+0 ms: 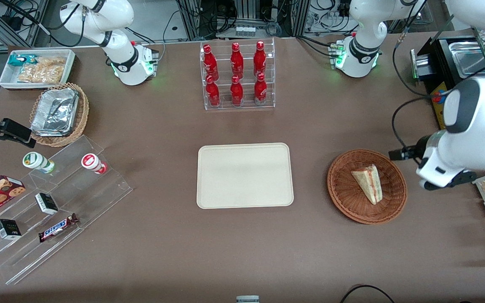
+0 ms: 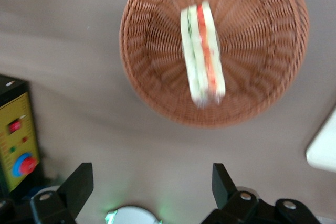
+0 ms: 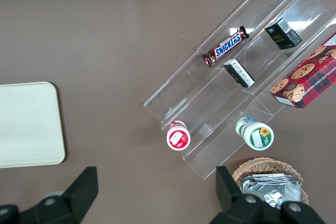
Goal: Place sandwich from basket to tray
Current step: 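Move the open left gripper over the sandwich in the wicker basket, then lower the left gripper and close it on the sandwich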
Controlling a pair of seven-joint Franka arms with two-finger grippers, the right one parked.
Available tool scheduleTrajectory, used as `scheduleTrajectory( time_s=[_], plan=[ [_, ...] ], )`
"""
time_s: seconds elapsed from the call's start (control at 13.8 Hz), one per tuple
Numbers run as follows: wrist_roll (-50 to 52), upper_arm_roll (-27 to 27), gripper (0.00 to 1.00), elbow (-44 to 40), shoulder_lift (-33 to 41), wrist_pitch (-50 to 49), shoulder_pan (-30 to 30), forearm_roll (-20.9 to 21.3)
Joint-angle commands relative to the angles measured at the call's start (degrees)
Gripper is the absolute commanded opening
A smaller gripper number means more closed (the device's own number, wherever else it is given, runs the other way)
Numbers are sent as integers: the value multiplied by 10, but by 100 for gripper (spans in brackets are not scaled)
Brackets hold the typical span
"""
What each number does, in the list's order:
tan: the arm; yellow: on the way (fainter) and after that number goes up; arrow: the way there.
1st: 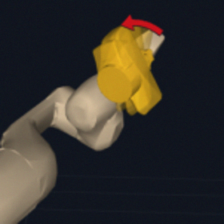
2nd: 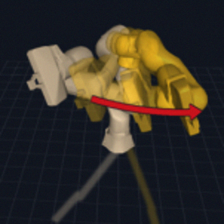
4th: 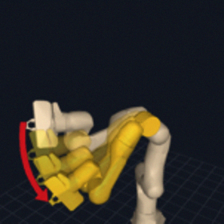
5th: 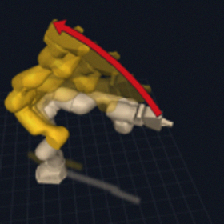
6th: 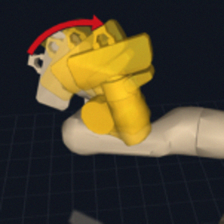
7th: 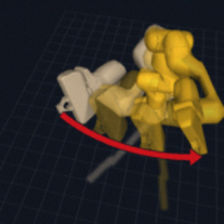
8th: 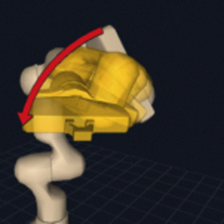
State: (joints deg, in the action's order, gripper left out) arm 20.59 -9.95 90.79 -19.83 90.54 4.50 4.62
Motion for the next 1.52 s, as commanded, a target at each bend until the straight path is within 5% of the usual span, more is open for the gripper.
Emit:
scheduleTrajectory(
  time_s=[0.0, 1.31, 1.45],
  plan=[
    [50, -6, 100, 35, -23, 79, 3, 3],
    [190, -9, 100, 111, -109, 275, -20, -7],
    [190, -9, 92, 136, -109, 306, -20, -5]
  ],
)
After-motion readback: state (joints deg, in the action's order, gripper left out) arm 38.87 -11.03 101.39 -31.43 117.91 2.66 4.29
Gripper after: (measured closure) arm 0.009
